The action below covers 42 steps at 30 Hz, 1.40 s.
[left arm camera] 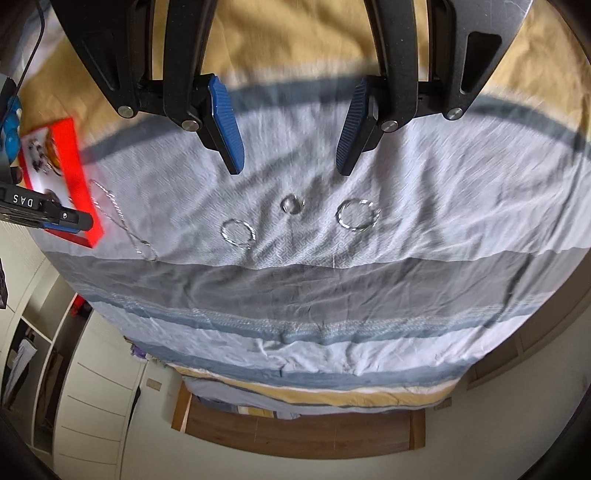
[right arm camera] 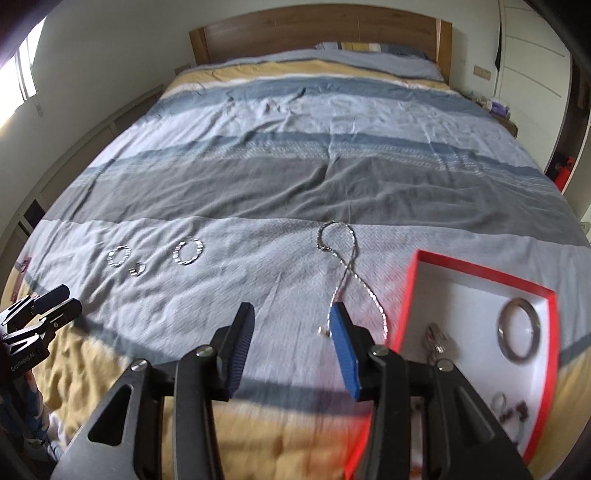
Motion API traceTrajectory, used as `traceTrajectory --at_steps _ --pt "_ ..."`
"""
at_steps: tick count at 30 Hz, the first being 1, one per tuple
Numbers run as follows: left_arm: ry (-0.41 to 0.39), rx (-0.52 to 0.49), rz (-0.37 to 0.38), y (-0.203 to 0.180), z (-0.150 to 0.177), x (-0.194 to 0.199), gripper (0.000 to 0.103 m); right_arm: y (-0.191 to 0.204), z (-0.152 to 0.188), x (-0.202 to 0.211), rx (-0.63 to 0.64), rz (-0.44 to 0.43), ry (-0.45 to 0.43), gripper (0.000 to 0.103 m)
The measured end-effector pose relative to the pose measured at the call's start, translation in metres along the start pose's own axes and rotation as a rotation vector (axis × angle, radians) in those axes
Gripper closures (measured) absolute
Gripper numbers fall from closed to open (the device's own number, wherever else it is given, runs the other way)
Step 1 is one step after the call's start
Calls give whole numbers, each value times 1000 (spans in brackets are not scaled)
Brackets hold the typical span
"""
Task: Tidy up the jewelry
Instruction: 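Grasp a small silver ring with the left tool while the right tool grasps the silver chain necklace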
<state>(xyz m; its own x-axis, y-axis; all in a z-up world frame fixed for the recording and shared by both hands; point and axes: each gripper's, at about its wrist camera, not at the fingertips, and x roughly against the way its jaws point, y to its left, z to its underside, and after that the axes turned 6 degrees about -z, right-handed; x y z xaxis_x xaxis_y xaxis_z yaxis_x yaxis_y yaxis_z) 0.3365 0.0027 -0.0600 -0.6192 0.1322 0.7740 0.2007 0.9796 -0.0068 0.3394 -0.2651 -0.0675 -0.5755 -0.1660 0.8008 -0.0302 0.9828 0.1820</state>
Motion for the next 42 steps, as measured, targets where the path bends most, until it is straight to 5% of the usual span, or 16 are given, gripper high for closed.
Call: traceTrajectory --at_steps 14,19,28,36,38,40,42 --pt "34 14 -4 -2 -14 -70 52 -37 -30 -80 -20 64 142 62" --pt "50 21 -4 -2 -15 -80 61 -41 -37 -94 2 104 169 61" --pt "60 -20 -27 -12 -16 -90 69 -19 -34 -100 215 199 196 61" --pt "65 -31 -21 -18 -15 -95 84 -27 -36 -110 163 117 270 64" --pt "65 -33 -18 -19 -15 -95 84 -29 -36 -111 144 70 280 73" --pt "61 -40 -25 -22 -15 -95 84 -25 -34 -110 135 30 289 95" --pt "58 -39 -26 -23 -14 -94 84 -17 -28 -109 153 12 291 99"
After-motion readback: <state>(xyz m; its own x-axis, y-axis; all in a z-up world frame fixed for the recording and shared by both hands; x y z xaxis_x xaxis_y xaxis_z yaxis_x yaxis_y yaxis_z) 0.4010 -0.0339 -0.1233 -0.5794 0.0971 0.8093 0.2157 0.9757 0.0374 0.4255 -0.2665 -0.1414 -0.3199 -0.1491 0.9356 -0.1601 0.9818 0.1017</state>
